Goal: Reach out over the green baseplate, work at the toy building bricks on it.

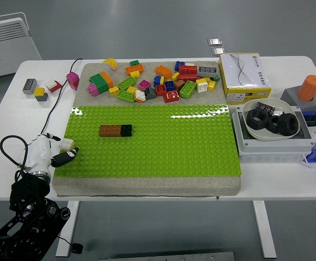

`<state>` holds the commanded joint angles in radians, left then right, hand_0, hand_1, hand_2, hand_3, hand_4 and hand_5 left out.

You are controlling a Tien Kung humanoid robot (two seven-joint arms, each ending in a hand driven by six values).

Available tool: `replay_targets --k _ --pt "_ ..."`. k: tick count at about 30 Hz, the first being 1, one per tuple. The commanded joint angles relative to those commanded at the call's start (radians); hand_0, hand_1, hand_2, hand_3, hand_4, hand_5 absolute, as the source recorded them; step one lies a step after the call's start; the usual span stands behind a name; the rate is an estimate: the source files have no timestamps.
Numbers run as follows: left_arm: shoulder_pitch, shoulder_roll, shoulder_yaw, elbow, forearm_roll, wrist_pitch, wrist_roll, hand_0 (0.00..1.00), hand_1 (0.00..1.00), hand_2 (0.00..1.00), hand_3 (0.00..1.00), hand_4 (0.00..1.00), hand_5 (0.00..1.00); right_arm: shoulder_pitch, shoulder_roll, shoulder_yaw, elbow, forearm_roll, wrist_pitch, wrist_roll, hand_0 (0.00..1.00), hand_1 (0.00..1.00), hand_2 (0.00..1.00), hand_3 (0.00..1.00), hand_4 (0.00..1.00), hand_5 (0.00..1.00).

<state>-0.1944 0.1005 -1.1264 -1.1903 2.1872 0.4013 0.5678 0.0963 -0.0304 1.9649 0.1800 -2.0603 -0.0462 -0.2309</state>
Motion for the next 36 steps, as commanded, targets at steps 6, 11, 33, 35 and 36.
replay_targets --k 6,11,33,35,36 --pt "-0.001 0.000 0.001 0.001 0.000 0.003 -0.002 0.922 0.873 0.862 0.628 0.889 0.377 0.001 0.000 0.000 0.000 0.001 0.000 0.000 0.518 0.669 0.784 0.796 0.877 0.962" --pt "-0.002 -0.001 0.002 0.000 -0.001 0.008 -0.005 0.920 0.868 0.852 0.573 0.759 0.268 0.002 0.000 0.001 0.000 0.001 0.000 0.000 0.518 0.667 0.784 0.796 0.878 0.961" --pt "-0.004 0.013 0.009 -0.022 -0.022 0.022 -0.047 0.900 0.857 0.832 0.512 0.719 0.155 0.005 -0.004 0.006 0.000 -0.005 0.000 0.000 0.518 0.667 0.782 0.793 0.879 0.959" --pt "-0.005 0.031 0.021 -0.037 -0.033 0.026 -0.061 0.900 0.857 0.832 0.512 0.719 0.155 0.005 -0.005 0.006 0.000 -0.005 0.000 0.000 0.518 0.667 0.782 0.793 0.879 0.959" --pt "-0.008 0.043 0.030 -0.045 -0.040 0.030 -0.069 0.900 0.857 0.832 0.512 0.719 0.155 0.005 -0.006 0.007 0.000 -0.007 0.000 0.000 0.518 0.667 0.782 0.793 0.879 0.959"
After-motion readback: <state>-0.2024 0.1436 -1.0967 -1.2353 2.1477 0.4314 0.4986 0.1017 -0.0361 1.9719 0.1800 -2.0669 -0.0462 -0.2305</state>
